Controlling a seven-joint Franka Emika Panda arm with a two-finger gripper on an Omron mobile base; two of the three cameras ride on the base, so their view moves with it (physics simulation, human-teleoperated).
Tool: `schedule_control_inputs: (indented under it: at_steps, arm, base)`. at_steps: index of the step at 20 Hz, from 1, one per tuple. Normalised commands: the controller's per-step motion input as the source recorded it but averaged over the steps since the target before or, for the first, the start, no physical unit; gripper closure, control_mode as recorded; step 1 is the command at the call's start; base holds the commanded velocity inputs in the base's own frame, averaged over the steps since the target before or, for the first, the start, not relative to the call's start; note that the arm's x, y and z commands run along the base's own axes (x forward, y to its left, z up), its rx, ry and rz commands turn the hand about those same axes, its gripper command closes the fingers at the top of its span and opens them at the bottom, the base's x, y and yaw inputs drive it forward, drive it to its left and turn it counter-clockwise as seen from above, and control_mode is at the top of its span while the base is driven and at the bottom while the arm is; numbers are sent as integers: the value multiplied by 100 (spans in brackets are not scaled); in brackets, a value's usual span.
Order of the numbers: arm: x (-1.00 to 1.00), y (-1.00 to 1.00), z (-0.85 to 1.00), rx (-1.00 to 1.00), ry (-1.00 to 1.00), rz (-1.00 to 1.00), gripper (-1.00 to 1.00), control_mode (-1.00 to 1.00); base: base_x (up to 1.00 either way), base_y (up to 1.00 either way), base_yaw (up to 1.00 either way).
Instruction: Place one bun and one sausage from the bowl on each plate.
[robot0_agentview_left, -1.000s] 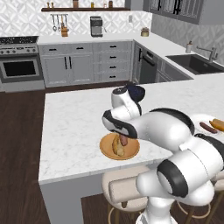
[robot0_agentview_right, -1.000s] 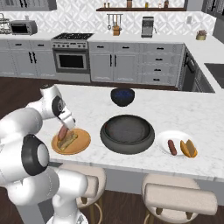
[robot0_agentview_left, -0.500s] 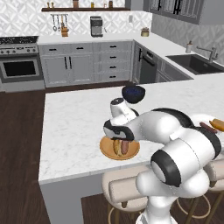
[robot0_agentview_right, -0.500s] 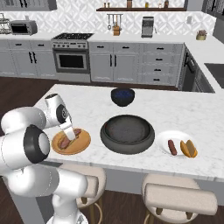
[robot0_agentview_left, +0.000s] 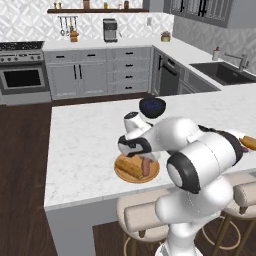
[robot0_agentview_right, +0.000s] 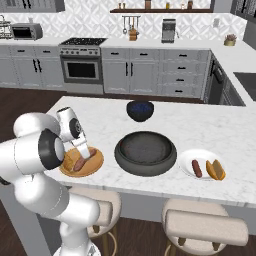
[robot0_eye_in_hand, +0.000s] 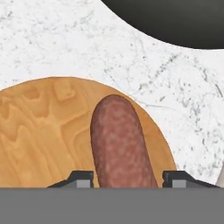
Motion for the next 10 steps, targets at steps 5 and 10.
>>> schedule_control_inputs:
  at_steps: [5,10]
  arm:
    - [8,31,-12,-2,0,0,100,-100]
    - [0,6,2,-5,5,10,100,-100]
  base:
    - [0,0,0]
    - [0,0,0]
